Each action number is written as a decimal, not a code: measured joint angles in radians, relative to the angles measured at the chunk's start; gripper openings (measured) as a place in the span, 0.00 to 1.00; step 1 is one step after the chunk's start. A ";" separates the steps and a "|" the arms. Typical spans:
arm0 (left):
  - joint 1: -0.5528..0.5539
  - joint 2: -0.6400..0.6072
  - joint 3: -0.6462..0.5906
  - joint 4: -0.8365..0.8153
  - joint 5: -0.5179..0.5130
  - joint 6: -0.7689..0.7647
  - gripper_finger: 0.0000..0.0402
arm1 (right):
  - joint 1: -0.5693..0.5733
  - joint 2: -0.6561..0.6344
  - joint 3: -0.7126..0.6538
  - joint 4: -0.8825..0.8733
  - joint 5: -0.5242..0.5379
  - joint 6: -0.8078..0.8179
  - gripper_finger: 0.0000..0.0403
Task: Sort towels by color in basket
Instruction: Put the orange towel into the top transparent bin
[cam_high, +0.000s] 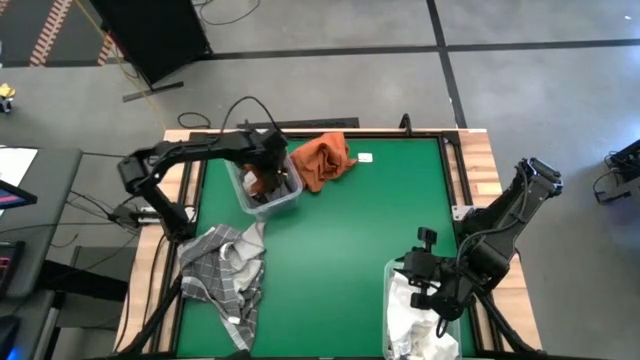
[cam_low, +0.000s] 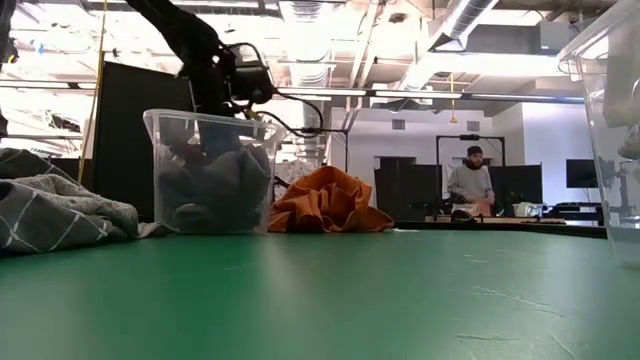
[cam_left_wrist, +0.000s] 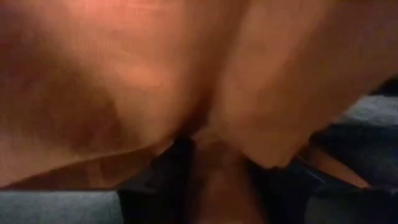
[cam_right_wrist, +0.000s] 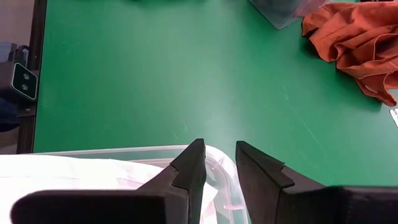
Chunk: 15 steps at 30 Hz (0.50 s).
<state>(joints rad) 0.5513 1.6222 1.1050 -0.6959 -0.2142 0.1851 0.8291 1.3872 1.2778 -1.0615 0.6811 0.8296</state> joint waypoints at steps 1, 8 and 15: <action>0.000 0.015 0.002 -0.002 -0.002 -0.004 0.42 | 0.000 0.000 0.000 0.000 0.000 0.000 0.30; 0.001 0.031 0.002 -0.005 0.041 -0.016 0.42 | 0.000 0.000 0.000 0.000 0.000 0.000 0.30; 0.000 -0.111 -0.005 -0.049 0.058 -0.007 0.42 | 0.000 0.000 0.000 0.000 0.001 -0.009 0.30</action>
<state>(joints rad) 0.5510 1.5112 1.0996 -0.7454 -0.1562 0.1783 0.8291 1.3872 1.2781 -1.0615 0.6819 0.8208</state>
